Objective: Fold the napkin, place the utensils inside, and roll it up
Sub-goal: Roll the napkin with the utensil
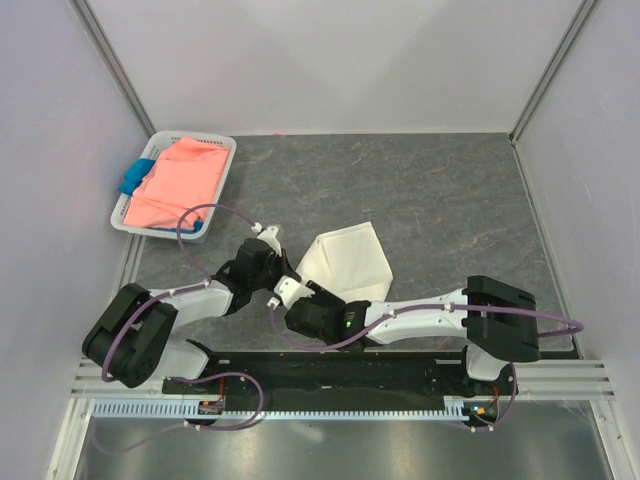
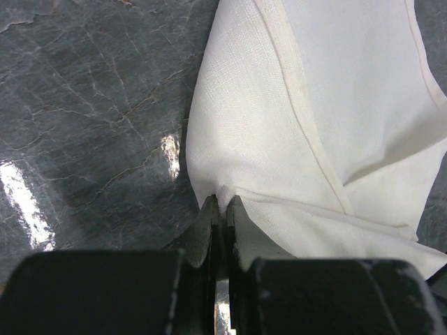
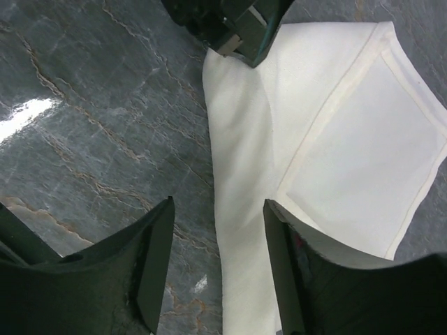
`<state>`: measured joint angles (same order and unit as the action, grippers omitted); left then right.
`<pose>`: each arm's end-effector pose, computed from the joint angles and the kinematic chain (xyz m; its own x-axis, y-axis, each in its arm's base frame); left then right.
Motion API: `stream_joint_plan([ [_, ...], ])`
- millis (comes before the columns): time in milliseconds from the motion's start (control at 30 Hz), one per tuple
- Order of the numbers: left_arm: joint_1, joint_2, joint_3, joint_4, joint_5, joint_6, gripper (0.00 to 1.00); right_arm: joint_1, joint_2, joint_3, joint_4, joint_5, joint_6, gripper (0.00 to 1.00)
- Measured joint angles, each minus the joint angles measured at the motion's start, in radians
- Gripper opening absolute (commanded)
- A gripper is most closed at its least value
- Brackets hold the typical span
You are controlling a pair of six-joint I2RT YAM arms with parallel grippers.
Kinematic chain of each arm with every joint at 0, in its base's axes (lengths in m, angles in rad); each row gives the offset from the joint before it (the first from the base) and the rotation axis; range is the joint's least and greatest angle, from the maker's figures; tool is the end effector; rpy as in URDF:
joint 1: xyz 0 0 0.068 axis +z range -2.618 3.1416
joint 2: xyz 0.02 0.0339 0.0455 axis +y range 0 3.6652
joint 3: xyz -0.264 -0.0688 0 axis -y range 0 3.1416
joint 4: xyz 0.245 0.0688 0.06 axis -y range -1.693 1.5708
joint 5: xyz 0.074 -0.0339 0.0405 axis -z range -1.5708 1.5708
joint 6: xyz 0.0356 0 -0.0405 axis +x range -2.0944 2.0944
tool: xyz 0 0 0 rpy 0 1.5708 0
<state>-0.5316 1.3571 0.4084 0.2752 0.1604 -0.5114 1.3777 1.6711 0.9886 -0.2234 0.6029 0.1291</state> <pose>0.2047 -0.1270 0.1393 -0.7664 -0.1097 -0.6329 0.2671 0.8416 -0.4694 0.0847 0.3280 0.1869 -0.2452 -0.7014 -0.6693 -0.7156 0.5967 -0.3631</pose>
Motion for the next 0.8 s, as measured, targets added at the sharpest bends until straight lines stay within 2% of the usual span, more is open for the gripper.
stream_joint_plan([
  [100, 0.000, 0.002, 0.002, -0.001, 0.000, 0.000, 0.02, 0.000, 0.014, -0.006, 0.018, -0.018, -0.014, 0.53],
  [533, 0.000, 0.005, 0.006, -0.005, 0.001, 0.000, 0.02, -0.059, 0.074, -0.034, 0.063, -0.066, -0.060, 0.53],
  [733, 0.000, 0.005, 0.006, -0.005, 0.005, 0.000, 0.02, -0.092, 0.083, -0.045, 0.092, -0.107, -0.070, 0.49],
  [800, 0.002, 0.004, 0.006, -0.005, 0.008, 0.000, 0.05, -0.105, 0.083, -0.047, 0.100, -0.126, -0.070, 0.47],
])
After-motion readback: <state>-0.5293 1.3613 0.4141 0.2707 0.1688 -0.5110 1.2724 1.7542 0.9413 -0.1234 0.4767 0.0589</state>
